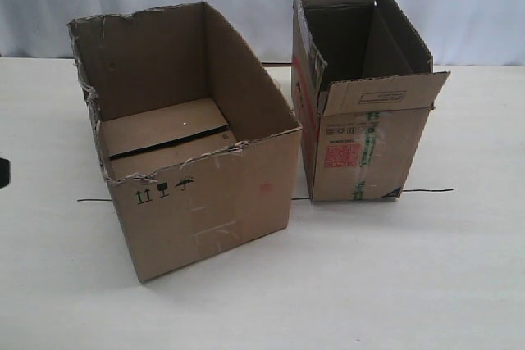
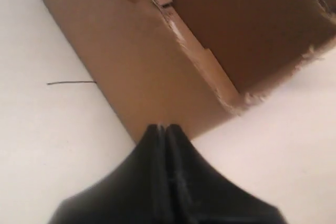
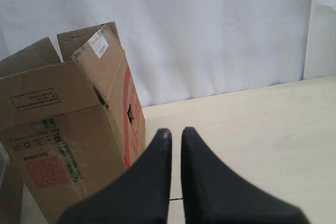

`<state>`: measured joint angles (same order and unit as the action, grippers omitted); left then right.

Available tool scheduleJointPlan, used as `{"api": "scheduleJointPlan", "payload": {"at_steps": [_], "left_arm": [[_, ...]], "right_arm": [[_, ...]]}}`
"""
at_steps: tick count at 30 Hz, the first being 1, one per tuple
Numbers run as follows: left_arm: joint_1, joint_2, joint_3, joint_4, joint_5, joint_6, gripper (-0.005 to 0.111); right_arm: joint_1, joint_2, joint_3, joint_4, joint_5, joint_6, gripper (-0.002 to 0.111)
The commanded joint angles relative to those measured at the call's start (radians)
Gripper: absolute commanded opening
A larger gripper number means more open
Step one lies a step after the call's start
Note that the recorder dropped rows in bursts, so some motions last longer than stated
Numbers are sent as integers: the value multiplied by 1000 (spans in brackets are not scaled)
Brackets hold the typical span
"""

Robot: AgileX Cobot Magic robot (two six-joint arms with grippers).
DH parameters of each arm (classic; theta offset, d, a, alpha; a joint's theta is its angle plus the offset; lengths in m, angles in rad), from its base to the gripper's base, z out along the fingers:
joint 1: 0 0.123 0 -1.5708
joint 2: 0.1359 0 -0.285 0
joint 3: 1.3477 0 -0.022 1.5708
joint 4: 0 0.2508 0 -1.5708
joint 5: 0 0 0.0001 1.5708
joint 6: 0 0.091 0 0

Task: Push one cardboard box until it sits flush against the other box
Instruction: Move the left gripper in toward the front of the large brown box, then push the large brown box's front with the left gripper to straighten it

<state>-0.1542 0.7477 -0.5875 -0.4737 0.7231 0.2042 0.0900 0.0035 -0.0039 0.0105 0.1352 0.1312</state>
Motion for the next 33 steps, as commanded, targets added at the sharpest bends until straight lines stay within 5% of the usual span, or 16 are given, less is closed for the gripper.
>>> {"api": "scheduleJointPlan", "payload": {"at_steps": [1,12,20,29,33], "left_arm": [[-119,2,-6,-2,16,9,0],[-375,210,-29,67,46,11,0],[-564,416,-267,222,217,11,0],[-604,690,-519,317,396,92,0],[-604,699,-555,335,346,9,0]], "right_arm": [[-6,-3,4,3,-14,-9,5],[-6,-3,4,3,-11,-9,5],[-6,-3,4,3,-11,-9,5],[-6,-3,4,3,-11,-9,5],[-6,-3,4,3,-11,-9,5]]}}
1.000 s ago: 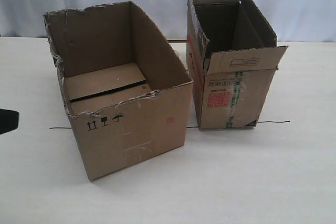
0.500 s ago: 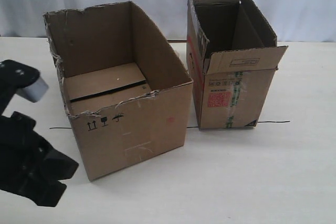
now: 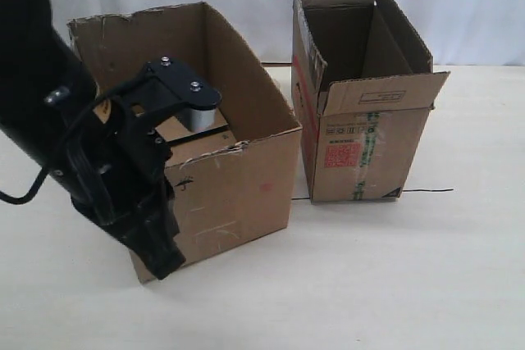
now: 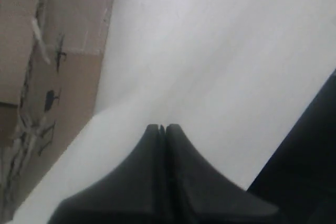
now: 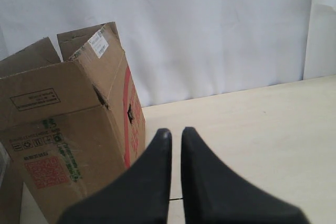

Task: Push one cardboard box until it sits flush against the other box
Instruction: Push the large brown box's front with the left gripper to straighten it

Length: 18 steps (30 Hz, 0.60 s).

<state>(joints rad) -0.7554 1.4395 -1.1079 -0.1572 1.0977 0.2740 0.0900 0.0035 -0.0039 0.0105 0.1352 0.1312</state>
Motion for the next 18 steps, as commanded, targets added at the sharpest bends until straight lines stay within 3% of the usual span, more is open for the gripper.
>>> {"api": "scheduleJointPlan", "payload": {"at_steps": [1,4,7,13,18], "left_arm": [[-5,-4,-35,19,-65,-88,0],[-37,-49,-33,19,-158,-168,0],[-111,-62,-33,45,-227,-225,0],[-292,-60,51,435,-256,-620,0],[-369,-60,148,494,-308,-782,0]], "right_arm": [[-6,-3,4,3,-11,-9,5],[-6,-3,4,3,-11,-9,5],[-6,-3,4,3,-11,-9,5],[-6,-3,4,3,-11,-9,5],[-6,-3,4,3,-11,-9,5]]}}
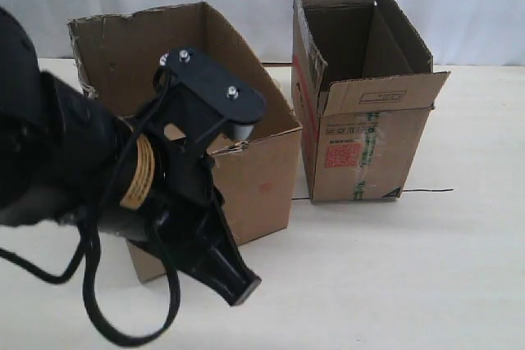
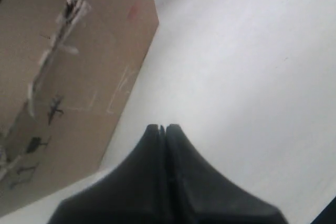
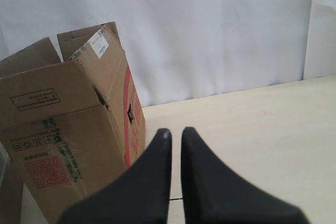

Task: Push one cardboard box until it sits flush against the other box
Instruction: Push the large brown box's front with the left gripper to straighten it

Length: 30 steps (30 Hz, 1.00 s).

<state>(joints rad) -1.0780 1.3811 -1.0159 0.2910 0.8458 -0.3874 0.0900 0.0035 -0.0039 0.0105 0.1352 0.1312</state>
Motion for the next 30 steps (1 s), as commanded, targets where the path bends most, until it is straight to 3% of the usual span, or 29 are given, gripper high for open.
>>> {"api": "scheduleJointPlan", "payload": {"at_steps": [1,8,14,30], "left_arm": [[-52,-2,70,51,-74,-141,0],[-56,0,130,231,-62,-292,0],[-56,64,136,381,-89,-297,0],[-42,151,136,457,-83,-178,0]], "right_arm": [[-6,-3,4,3,-11,-9,5],[-6,-3,4,3,-11,-9,5],[-6,-3,4,3,-11,-9,5],[-6,-3,4,3,-11,-9,5]]}}
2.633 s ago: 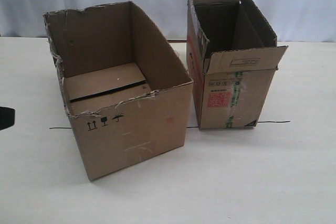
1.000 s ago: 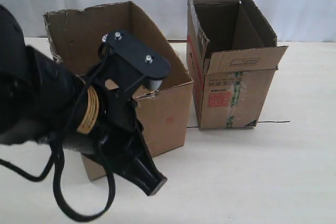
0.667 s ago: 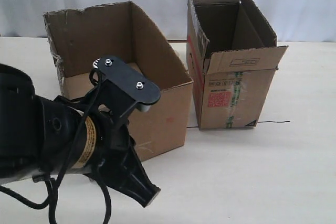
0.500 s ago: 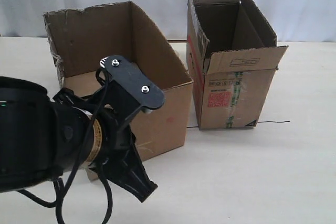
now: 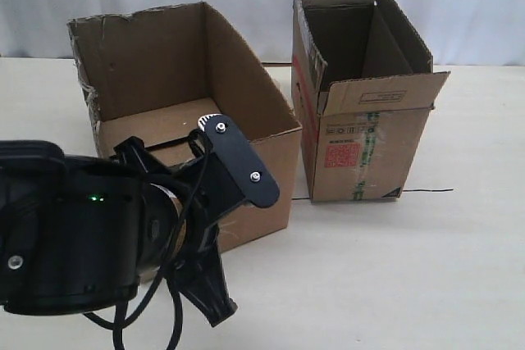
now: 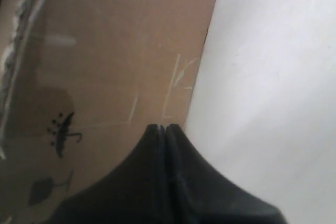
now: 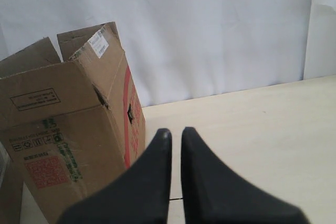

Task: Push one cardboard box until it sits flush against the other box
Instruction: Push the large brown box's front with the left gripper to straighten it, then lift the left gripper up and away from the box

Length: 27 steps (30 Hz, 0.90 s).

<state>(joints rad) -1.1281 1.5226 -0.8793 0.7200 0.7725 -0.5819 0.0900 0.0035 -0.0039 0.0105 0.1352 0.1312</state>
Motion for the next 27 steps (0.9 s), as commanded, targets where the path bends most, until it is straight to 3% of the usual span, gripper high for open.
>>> {"api": "scheduleJointPlan", "payload": {"at_steps": [1,13,27], "left_arm": [[18,13,0,36,-10,22,0],[126,41,-2,135,-53,64,0],[258,58,-8,211,-217,62,0]], "right_arm": [[-6,-3,4,3,-11,-9,5],[-6,-3,4,3,-11,-9,5],[-6,-3,4,3,-11,-9,5]]}}
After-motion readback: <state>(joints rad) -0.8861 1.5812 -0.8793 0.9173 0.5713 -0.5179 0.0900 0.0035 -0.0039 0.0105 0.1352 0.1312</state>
